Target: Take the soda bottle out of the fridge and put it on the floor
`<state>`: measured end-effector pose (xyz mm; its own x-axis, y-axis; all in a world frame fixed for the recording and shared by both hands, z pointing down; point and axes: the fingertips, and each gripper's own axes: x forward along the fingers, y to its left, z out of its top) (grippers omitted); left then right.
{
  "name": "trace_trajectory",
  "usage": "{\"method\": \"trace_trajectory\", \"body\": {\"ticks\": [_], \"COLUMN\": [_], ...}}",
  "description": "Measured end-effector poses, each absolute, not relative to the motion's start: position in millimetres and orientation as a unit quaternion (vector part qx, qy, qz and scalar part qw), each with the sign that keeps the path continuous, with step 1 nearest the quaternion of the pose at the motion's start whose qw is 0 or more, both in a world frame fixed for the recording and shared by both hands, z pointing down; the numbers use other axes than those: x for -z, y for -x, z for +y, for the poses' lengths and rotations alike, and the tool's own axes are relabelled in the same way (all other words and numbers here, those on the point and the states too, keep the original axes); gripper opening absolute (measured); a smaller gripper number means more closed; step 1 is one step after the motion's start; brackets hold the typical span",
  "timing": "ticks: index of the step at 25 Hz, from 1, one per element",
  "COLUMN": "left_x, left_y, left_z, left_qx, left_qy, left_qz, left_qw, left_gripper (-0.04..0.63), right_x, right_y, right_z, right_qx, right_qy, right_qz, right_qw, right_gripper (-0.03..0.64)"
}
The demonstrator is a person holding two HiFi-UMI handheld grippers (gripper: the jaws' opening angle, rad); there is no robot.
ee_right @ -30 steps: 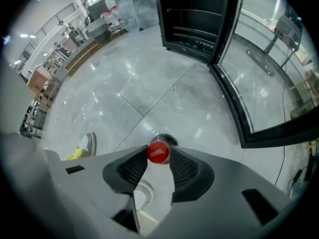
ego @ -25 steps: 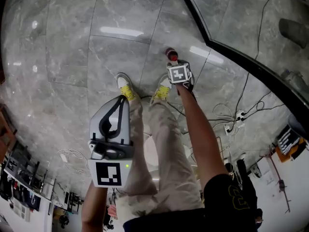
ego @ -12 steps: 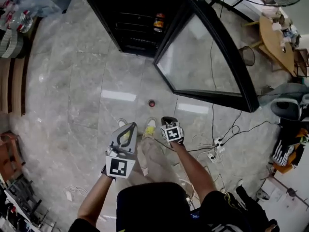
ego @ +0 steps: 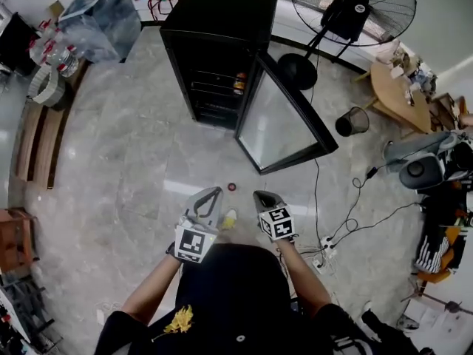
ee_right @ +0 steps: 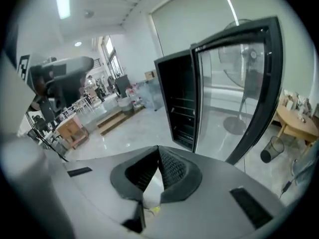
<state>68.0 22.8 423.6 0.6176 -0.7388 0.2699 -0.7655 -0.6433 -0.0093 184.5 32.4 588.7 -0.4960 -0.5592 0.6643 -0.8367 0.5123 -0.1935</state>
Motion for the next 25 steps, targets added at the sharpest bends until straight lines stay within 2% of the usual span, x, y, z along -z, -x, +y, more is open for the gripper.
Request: {"method": "trace_trajectory", "body": {"ticks": [8,14,21,25], "left_x": [-367,-331,-327,-331], "left_y": [-36,-5,18,8], "left_z": [28,27,34,33], "left_qx": [-0.089,-0.062,-0.073,-0.076], "left_qy": [-0.881,-0.862,-0.848,-0.85], "left_qz": [-0.463,-0.503,-0.525,-0.521], "left_qw": [0.04,0.005,0.006,-0.002], "left_gripper": [0.018,0.018,0.018,0.018], "right_x": [-450,-389,-347,-340], "right_y": [-167,-151,-139,-148], "right_z": [37,26,22,24], "right_qx": [-0.172,-0.138,-0.069,-0.049], "right_qy": [-0.418,-0.424,-0.44,-0.443], "right_qz": [-0.876,-0.89,-0.893,-0.893], "right_qw": [0.171,0.094,0.067,0.063], "right_gripper": [-0.003,-0.003,-0.003,-0.003]}}
